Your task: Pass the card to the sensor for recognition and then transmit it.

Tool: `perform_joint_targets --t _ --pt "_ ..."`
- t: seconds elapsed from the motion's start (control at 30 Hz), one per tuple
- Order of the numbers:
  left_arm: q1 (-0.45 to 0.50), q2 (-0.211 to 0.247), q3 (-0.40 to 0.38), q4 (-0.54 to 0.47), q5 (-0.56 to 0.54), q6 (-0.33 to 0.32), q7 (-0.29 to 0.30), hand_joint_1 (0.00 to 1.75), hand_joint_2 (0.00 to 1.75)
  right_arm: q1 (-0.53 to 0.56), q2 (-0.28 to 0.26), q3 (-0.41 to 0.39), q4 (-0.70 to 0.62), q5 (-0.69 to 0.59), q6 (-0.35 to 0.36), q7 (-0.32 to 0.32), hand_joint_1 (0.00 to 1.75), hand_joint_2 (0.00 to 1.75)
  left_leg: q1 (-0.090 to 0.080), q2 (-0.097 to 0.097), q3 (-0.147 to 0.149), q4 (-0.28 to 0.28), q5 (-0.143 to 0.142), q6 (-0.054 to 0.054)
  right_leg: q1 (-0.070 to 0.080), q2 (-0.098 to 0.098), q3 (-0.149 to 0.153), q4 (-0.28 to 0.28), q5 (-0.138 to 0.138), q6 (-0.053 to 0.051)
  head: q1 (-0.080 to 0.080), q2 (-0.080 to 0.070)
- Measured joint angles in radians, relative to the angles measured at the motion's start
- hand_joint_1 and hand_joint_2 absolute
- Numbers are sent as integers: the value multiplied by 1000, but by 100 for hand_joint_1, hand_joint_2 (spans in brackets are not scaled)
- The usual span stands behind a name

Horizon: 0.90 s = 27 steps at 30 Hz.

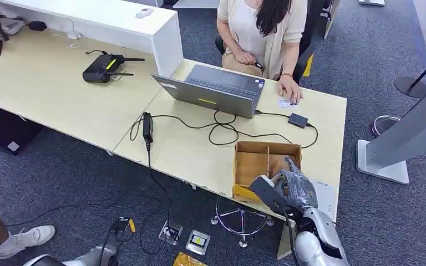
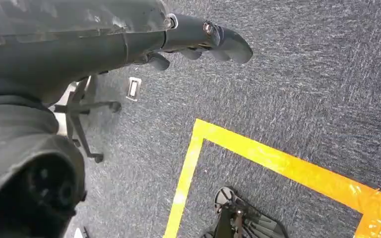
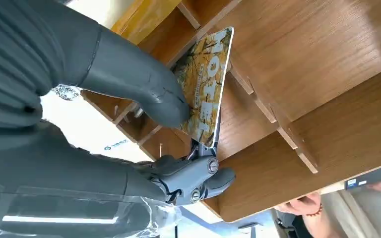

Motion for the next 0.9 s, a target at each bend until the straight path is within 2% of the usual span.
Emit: perform_joint_targets --t 0.27,0.47,0.7,0.9 --pt "0 2 -9 0 0 -3 -2 0 0 -20 -7 0 -11 2 -11 0 175 175 0 0 0 0 0 0 0 0 0 0 1 0 0 0" --pt "1 7 -14 0 0 -10 -15 0 0 -193 -48 -11 -90 33 56 10 175 175 0 2 -1 0 2 -1 0 2 -2 0 3 -1 0 0" --pt "1 7 -18 0 3 -13 -22 0 0 -347 -80 -29 -151 63 69 -13 175 175 0 2 -1 0 3 -1 0 2 -2 0 4 -1 0 0" --pt "0 7 -18 0 11 -11 -22 0 0 -390 -78 -37 -159 63 65 -29 175 175 0 2 -1 0 3 -1 0 2 -2 0 4 -1 0 0"
